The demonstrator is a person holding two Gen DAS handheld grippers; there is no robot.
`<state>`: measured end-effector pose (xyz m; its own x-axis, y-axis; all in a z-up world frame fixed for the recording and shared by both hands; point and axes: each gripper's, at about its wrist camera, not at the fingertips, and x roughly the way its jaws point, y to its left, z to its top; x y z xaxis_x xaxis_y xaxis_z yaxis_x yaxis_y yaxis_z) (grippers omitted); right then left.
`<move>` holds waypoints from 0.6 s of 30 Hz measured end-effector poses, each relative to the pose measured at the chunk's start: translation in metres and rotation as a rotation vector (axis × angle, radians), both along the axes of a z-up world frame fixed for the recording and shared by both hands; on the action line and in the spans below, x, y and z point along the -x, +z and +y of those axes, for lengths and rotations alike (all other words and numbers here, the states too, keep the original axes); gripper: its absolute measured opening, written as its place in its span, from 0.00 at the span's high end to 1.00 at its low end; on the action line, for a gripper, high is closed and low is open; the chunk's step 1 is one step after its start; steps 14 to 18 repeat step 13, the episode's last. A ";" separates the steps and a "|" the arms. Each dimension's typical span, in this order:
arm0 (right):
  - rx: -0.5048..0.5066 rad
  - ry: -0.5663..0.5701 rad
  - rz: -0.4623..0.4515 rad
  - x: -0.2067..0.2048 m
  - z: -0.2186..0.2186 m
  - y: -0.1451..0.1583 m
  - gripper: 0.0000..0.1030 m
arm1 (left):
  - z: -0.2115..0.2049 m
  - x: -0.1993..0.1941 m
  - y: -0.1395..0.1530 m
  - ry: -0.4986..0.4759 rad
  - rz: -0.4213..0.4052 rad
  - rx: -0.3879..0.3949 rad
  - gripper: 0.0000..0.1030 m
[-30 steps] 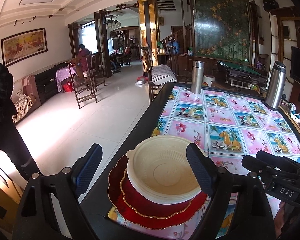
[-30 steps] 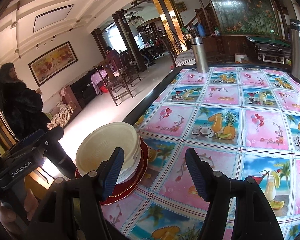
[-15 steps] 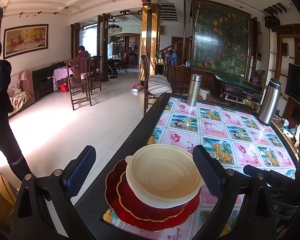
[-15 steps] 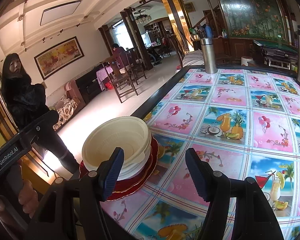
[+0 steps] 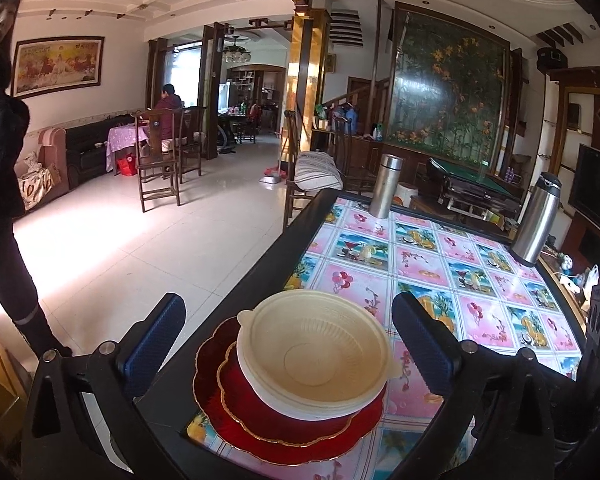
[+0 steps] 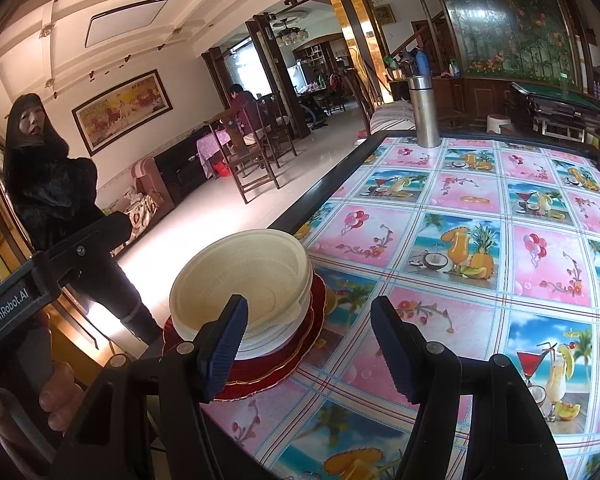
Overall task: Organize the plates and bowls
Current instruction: 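Open both grippers and pull them back from the stack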
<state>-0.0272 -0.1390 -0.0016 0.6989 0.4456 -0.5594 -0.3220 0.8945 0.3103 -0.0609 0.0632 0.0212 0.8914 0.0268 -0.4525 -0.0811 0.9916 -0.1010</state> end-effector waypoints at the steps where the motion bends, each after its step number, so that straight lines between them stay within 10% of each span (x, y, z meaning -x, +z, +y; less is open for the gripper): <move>1: -0.001 0.000 -0.001 0.000 0.000 0.000 0.35 | -0.002 0.001 0.000 -0.004 -0.006 -0.008 0.00; 18: -0.026 -0.022 0.011 -0.004 -0.004 0.000 0.35 | -0.010 -0.007 -0.014 -0.051 0.083 0.029 0.00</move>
